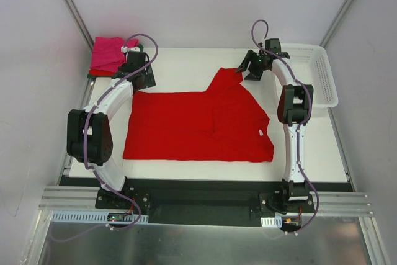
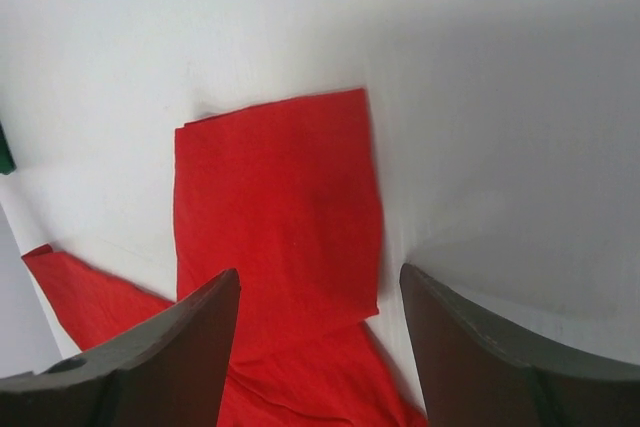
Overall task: Fold and stack the t-shirts
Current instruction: Grap the side of the flattened tshirt furthest away from the robot with both arms
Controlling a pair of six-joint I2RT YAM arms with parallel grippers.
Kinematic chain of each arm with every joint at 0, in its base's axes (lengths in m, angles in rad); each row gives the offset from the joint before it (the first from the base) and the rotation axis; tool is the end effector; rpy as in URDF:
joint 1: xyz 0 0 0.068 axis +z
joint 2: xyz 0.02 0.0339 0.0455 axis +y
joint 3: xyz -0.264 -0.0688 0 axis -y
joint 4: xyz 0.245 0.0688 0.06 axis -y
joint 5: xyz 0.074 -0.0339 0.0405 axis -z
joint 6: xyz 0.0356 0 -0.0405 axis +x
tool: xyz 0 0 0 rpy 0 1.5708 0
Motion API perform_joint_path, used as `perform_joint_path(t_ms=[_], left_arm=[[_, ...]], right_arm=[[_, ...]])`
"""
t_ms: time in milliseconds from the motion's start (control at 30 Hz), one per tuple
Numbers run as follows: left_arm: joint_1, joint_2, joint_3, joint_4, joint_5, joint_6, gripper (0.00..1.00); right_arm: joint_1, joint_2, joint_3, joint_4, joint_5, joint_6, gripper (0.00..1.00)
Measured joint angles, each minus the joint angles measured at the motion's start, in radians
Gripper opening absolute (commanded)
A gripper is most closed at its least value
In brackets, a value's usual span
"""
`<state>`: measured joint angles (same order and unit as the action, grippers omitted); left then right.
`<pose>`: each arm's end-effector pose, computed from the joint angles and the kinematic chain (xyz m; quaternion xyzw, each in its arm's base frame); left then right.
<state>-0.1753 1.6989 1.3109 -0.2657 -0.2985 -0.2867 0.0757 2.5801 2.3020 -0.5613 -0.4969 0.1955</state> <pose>0.3848 -0.0575 0.2725 -0.1151 0.8817 0.0296 0.4566 0.5629 0.0597 0.1661 -0.0336 0.9088 0.2744 0.3124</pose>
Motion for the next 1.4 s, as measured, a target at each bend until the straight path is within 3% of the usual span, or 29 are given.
perform_joint_path(t_ms=[200, 300, 400, 500, 1333, 1400], left_arm=[[0.000, 0.000, -0.001, 0.000, 0.000, 0.005, 0.76], [0.000, 0.000, -0.001, 0.000, 0.000, 0.008, 0.75], [0.000, 0.000, -0.001, 0.000, 0.000, 0.008, 0.75], [0.000, 0.000, -0.002, 0.000, 0.000, 0.008, 0.75], [0.000, -0.034, -0.054, 0.007, 0.005, -0.002, 0.74], [0.000, -0.040, -0.058, 0.008, 0.006, -0.005, 0.74]], right_arm=[[-0.002, 0.018, 0.006, 0.014, -0.072, 0.011, 0.57], [-0.002, 0.028, 0.006, 0.023, -0.105, 0.019, 0.29], [-0.002, 0.039, 0.000, 0.035, -0.133, 0.027, 0.09], [-0.002, 0.040, -0.019, 0.053, -0.151, 0.033, 0.01], [0.016, -0.161, -0.284, 0.165, -0.230, -0.029, 0.02], [0.022, -0.175, -0.291, 0.165, -0.233, -0.034, 0.23]])
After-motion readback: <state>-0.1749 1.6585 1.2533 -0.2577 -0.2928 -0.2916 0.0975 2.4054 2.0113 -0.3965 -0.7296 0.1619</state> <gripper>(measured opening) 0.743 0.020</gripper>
